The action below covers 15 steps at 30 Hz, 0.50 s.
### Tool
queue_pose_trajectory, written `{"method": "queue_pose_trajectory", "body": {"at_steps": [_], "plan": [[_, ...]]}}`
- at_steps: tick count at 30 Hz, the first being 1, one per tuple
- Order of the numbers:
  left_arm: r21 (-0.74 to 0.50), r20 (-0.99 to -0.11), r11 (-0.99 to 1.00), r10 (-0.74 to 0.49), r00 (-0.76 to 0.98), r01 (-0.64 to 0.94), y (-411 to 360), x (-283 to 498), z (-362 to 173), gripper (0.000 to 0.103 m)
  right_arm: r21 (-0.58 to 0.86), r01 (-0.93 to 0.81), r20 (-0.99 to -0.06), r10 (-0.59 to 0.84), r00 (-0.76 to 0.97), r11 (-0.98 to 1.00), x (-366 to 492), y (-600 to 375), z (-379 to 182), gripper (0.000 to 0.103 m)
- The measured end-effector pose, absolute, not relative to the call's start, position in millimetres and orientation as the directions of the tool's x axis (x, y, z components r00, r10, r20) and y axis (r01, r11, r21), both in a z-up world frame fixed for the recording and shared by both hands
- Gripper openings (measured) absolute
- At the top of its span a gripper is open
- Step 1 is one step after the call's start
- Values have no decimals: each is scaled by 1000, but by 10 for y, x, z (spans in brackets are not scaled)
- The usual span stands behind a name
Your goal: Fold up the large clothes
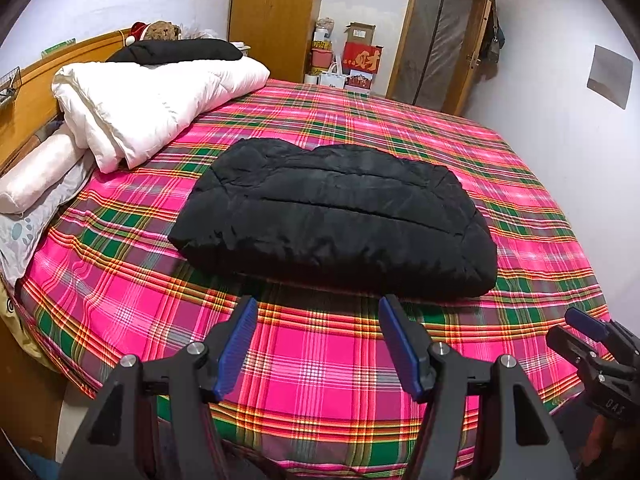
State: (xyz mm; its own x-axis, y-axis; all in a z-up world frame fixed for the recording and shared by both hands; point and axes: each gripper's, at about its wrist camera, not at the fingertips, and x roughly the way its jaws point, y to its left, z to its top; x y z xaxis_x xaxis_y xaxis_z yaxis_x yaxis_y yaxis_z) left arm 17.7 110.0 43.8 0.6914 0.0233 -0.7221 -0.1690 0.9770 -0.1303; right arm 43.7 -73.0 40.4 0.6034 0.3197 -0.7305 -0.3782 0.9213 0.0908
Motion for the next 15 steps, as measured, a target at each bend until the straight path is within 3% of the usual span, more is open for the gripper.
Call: {"method": "queue_pose_trajectory", "body": {"at_steps": [15], "plan": [[-129, -722, 976, 29, 691, -176, 1083, 147, 446, 65, 97, -382, -737, 325, 593, 919, 424, -686, 402, 64]]}}
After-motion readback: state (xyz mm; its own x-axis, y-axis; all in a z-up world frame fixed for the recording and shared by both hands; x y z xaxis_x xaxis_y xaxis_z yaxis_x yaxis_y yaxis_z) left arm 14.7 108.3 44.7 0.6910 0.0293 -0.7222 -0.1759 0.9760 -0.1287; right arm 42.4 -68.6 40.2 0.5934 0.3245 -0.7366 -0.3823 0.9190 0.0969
